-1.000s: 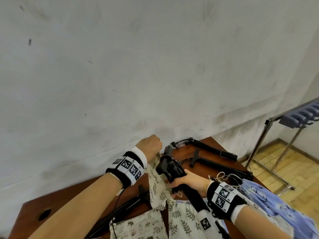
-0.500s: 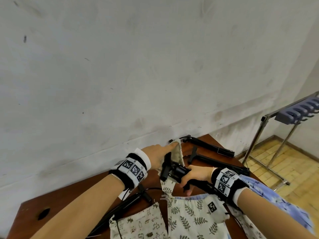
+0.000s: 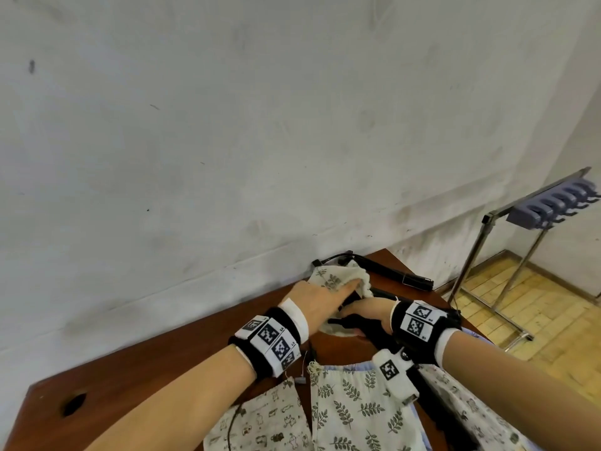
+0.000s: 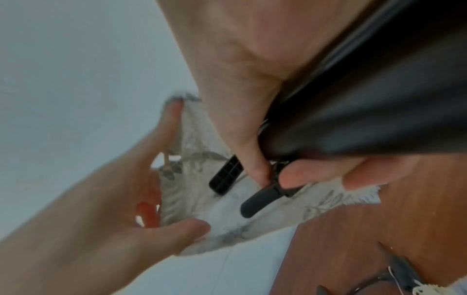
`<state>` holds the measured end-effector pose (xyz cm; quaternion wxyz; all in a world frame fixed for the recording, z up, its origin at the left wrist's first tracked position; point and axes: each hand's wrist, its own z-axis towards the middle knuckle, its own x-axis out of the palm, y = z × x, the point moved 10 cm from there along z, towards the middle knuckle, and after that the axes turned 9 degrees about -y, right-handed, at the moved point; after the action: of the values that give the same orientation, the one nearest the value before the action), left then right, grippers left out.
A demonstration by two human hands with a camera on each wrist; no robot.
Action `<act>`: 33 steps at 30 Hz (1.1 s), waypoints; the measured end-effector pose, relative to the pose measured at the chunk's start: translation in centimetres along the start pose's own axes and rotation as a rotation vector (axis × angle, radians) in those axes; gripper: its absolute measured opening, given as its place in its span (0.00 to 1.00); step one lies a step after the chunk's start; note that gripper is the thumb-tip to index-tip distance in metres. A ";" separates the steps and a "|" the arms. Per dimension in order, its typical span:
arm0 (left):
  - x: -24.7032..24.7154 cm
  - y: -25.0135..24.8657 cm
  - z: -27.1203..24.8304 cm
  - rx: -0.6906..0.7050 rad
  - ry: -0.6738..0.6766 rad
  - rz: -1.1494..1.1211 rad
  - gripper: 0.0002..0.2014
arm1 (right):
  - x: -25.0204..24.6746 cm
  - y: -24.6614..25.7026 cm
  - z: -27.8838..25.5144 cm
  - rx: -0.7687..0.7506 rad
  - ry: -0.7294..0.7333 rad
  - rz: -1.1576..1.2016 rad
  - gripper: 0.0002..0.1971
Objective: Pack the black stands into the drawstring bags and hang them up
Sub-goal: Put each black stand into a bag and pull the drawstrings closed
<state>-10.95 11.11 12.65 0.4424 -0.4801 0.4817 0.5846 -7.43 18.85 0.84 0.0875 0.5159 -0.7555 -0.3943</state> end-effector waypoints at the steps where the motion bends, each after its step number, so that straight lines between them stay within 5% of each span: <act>1: 0.3 -1.0 0.1 0.041 0.005 -0.035 0.39 | -0.3 0.1 0.2 -0.011 -0.031 0.063 0.11; 10: 4.2 -0.1 -1.2 -0.060 0.212 -0.354 0.47 | -3.0 -0.3 -0.1 0.113 0.096 0.434 0.13; 15: 2.8 -3.9 -0.5 0.044 0.045 -0.464 0.39 | -4.1 -0.9 0.5 0.044 0.037 0.395 0.12; 20: 4.3 -3.3 1.2 -0.276 -0.041 -0.849 0.21 | -3.5 0.5 -0.5 -0.091 0.025 0.275 0.10; 24: 5.3 -2.0 1.1 -0.543 -0.033 -1.017 0.13 | -3.1 1.5 0.0 -0.197 -0.001 0.293 0.33; 26: 5.1 -2.4 1.2 -0.558 -0.031 -0.991 0.02 | -3.5 1.7 0.1 -0.194 -0.035 0.308 0.34; 30: 6.6 -1.4 1.5 -0.606 0.011 -0.835 0.18 | -2.6 2.6 -0.8 -0.242 -0.017 0.307 0.18; 33: 9.0 0.0 1.3 -0.741 0.092 -1.013 0.26 | -1.7 3.3 -1.7 -0.315 0.009 0.275 0.11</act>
<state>-12.47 12.89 3.85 0.4476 -0.7948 -0.0217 0.4092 -8.08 19.93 4.70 0.2233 0.3897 -0.7475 -0.4894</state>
